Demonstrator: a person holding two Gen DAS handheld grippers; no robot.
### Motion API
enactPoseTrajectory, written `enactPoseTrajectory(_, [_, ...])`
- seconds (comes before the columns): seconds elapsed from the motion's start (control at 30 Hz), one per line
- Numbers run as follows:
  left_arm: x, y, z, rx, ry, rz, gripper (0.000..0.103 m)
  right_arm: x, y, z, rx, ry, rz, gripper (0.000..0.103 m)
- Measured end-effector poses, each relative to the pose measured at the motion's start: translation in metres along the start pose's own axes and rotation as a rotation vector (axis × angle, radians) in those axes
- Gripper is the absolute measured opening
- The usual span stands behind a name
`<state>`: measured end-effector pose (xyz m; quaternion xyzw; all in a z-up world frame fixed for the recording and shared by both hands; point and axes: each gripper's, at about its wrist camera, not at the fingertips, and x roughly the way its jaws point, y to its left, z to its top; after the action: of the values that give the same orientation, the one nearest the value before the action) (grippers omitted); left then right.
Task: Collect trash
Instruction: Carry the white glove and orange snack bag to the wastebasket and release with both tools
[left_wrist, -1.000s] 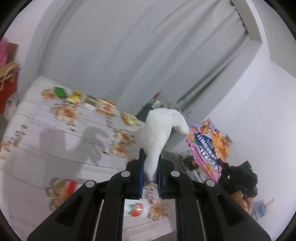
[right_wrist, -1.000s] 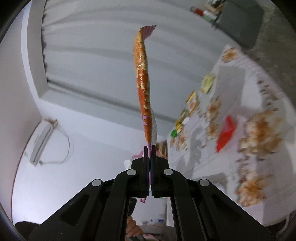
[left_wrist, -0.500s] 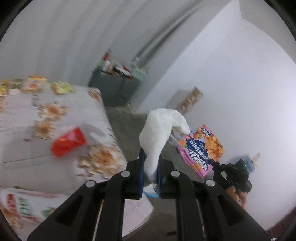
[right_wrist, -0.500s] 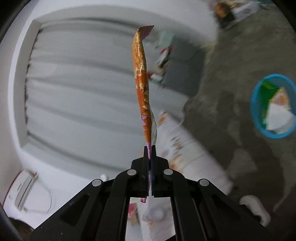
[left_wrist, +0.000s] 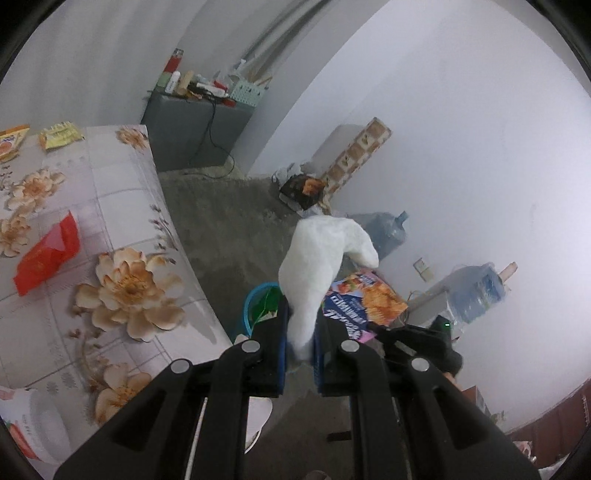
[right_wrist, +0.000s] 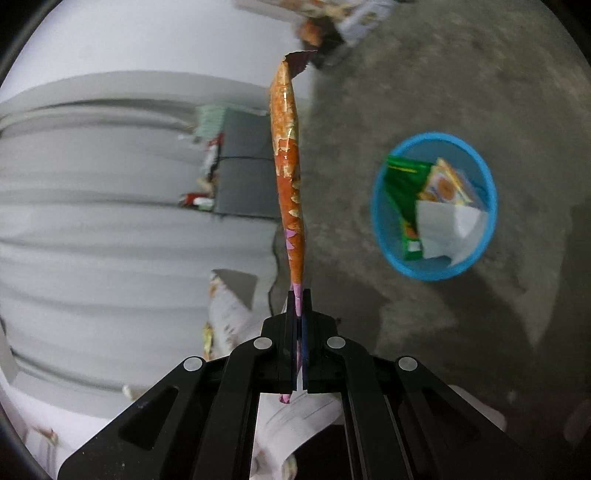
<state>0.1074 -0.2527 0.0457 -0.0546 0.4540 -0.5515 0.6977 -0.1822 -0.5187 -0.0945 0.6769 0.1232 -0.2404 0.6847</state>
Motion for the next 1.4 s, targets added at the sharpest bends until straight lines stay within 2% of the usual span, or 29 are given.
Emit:
enactPoseTrajectory(0.3, [0.033,-0.022,-0.004,0.039,0.070,0.030,0.010,0.046,-0.080,0.011,0.119,0.050,-0.161,0.001])
enactPoseTrajectory(0.53, [0.065,-0.039,-0.003,0.079,0.126,0.057,0.011,0.073,-0.092,0.030,0.124,0.076,-0.187,0.001])
enactPoseTrajectory(0.67, [0.080,-0.047,-0.004,0.091,0.149,0.068,0.010,0.094,-0.092,0.047,0.096,0.069,-0.190,0.005])
enactPoseTrajectory(0.7, [0.083,-0.050,-0.006,0.094,0.156,0.070,0.010,0.102,-0.096,0.052,0.087,0.074,-0.213,0.008])
enactPoseTrajectory(0.77, [0.091,-0.054,-0.007,0.099,0.169,0.075,0.011,0.119,-0.112,0.059,0.099,0.092,-0.260,0.030])
enactPoseTrajectory(0.87, [0.107,-0.062,-0.009,0.120,0.200,0.082,0.011,0.133,-0.141,0.064,0.135,0.124,-0.350,0.034])
enactPoseTrajectory(1.03, [0.140,-0.074,-0.013,0.138,0.273,0.078,0.011,0.104,-0.155,0.060,0.123,0.073,-0.343,0.047])
enactPoseTrajectory(1.23, [0.204,-0.091,-0.018,0.141,0.373,0.069,0.011,0.052,-0.161,0.062,0.141,-0.029,-0.299,0.049])
enactPoseTrajectory(1.4, [0.283,-0.108,-0.025,0.174,0.461,0.125,0.014,0.017,-0.163,0.063,0.186,-0.086,-0.263,0.049])
